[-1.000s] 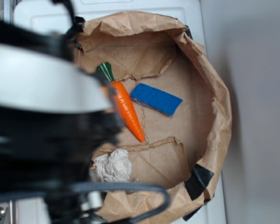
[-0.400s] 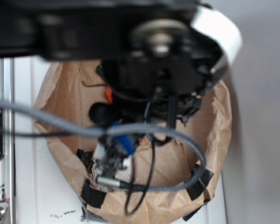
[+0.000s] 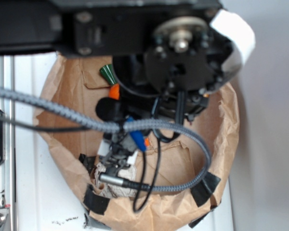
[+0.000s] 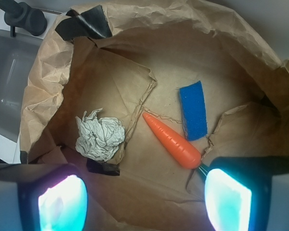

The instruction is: Grab the blue sponge.

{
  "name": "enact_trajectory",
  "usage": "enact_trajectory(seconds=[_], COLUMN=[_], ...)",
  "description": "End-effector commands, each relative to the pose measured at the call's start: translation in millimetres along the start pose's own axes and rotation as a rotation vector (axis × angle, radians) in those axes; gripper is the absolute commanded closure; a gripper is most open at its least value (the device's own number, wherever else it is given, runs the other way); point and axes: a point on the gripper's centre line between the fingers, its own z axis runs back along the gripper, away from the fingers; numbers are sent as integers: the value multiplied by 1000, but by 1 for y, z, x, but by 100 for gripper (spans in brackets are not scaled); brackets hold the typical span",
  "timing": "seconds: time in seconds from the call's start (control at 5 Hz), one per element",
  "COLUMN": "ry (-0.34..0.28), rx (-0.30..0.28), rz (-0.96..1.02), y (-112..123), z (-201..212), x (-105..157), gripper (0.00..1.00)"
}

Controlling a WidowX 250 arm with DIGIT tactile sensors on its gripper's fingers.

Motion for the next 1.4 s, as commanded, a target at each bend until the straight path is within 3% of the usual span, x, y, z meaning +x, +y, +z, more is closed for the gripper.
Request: enact_trajectory(seconds=[0.0, 0.2, 0.6, 0.8, 1.2], ry=[-72, -150, -191, -187, -167], rx=[17, 42, 76, 74, 139], rz=[23, 46, 21, 11, 71], y=[18, 32, 32, 32, 45], z=[-21, -49, -87, -92, -123], x=[7, 21, 47, 52, 55], gripper=[0, 0, 0, 0, 0])
